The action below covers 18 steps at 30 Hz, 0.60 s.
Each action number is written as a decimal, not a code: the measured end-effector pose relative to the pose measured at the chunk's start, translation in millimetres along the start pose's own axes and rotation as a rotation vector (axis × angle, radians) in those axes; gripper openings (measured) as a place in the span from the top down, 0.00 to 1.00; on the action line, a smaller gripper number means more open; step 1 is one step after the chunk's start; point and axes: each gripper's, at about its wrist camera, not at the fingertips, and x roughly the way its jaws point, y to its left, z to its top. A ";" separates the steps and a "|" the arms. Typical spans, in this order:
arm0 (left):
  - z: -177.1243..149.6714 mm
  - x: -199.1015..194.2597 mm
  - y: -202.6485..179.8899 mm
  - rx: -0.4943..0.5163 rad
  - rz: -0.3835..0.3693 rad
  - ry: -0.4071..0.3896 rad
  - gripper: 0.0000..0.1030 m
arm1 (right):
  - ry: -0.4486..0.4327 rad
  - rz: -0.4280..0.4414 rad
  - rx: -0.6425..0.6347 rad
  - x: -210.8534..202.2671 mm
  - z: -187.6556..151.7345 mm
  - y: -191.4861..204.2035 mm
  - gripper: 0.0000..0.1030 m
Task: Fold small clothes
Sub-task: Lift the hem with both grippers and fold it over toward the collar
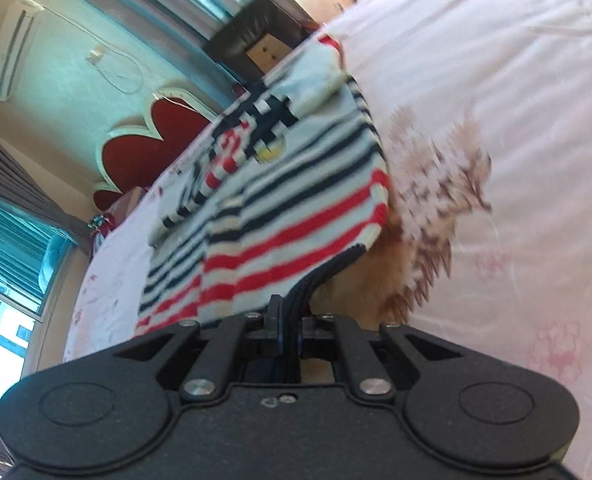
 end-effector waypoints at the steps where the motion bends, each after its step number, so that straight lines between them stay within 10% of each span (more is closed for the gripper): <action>1: 4.2 3.4 -3.1 -0.008 -0.001 -0.015 0.95 | -0.014 0.011 -0.010 -1.3 5.1 4.0 0.94; 18: 170.2 121.4 -98.5 0.078 0.003 -0.127 0.95 | -0.157 0.052 0.020 80.0 186.7 39.6 0.94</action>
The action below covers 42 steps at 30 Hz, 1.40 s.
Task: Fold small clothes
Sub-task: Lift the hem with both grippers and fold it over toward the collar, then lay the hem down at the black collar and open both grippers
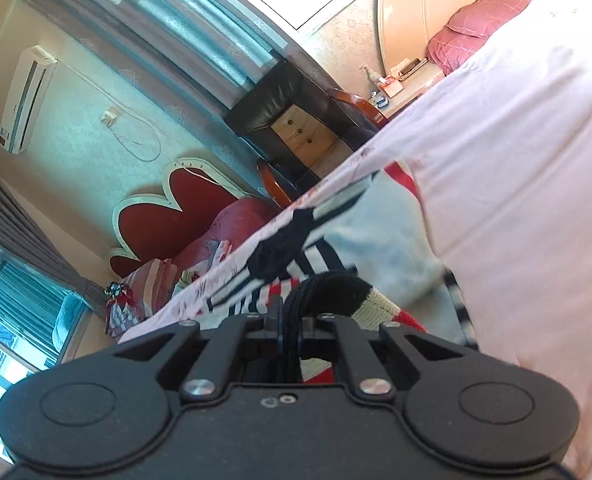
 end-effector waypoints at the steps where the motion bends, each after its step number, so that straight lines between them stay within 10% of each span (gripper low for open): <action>1: 7.3 12.7 -0.9 0.005 0.014 0.003 0.95 | 0.003 0.001 0.009 12.2 9.6 -2.1 0.94; 17: 55.1 176.7 39.4 0.046 0.183 0.055 0.92 | 0.106 -0.033 0.136 190.0 73.7 -83.5 0.83; 20: 57.3 172.1 38.7 0.065 0.190 -0.061 0.06 | 0.045 -0.010 0.083 195.1 78.0 -86.9 0.64; 25: 67.4 187.4 27.0 0.253 0.217 0.022 0.40 | -0.043 0.010 -0.018 183.9 82.5 -75.6 0.46; 32: 51.2 229.6 1.0 0.576 0.342 0.230 0.53 | 0.096 -0.109 -0.283 209.9 81.8 -49.9 0.57; 34: 44.6 234.0 -5.3 0.648 0.362 0.247 0.74 | 0.122 -0.167 -0.362 217.6 76.9 -40.1 0.61; 37: 37.5 231.1 -15.4 0.708 0.381 0.228 0.93 | 0.137 -0.232 -0.466 223.6 68.3 -24.9 0.70; 39: 32.9 227.4 -19.5 0.735 0.380 0.205 0.96 | 0.165 -0.267 -0.537 229.0 62.0 -17.7 0.93; 42: 28.6 212.7 -26.6 0.755 0.364 0.116 0.96 | 0.127 -0.290 -0.579 223.4 58.2 -13.8 0.94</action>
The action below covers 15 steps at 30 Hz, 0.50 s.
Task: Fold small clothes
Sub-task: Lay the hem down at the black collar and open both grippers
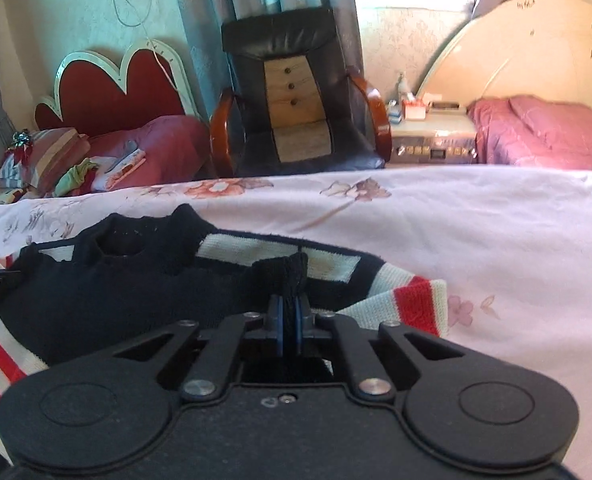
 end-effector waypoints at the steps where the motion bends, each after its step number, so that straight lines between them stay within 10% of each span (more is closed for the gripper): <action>1: 1.2 -8.2 0.5 -0.006 0.002 -0.044 0.96 | -0.026 -0.015 0.003 -5.0 -0.2 -2.2 0.94; 7: 18.3 -13.3 5.1 -0.029 0.027 -0.129 0.96 | -0.196 -0.042 0.047 -27.1 10.5 -12.6 0.94; 15: 4.5 31.2 -8.0 0.035 0.116 0.000 0.96 | -0.086 -0.102 0.102 14.0 -7.2 -27.6 0.94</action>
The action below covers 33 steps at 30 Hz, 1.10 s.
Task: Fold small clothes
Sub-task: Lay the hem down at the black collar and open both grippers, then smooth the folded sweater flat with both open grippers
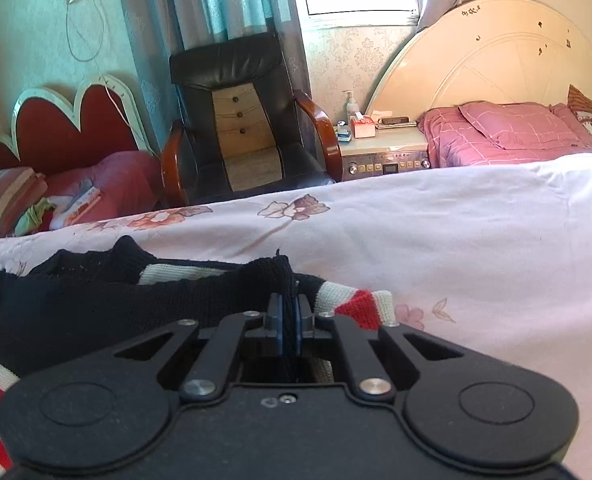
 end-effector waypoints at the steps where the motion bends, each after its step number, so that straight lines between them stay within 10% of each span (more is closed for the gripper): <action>1: -0.1 0.2 -1.4 0.008 0.005 0.004 0.96 | 0.000 -0.003 0.005 0.3 -0.7 0.1 0.94; 8: 9.2 -29.6 14.6 -0.112 -0.058 -0.030 0.79 | 0.037 -0.048 -0.106 -15.7 6.9 21.6 0.66; 12: 2.4 -53.1 -35.0 -0.047 -0.174 -0.057 0.61 | -0.018 0.066 -0.238 -45.4 -3.4 63.6 0.66; 18: -13.2 -37.9 -92.5 0.050 -0.211 0.016 0.61 | 0.065 0.212 -0.337 -27.9 -21.4 134.8 0.66; 25: -44.7 -56.9 -3.8 -0.030 -0.158 -0.002 0.71 | 0.081 0.058 -0.289 -48.1 -27.6 56.6 0.71; 29: -40.4 -60.2 -13.8 -0.042 -0.105 -0.002 0.70 | 0.062 0.065 -0.283 -62.6 -33.8 35.2 0.70; 33: -38.1 -89.8 -62.0 0.012 -0.138 -0.101 0.31 | -0.013 0.088 -0.264 -90.6 -33.7 59.2 0.60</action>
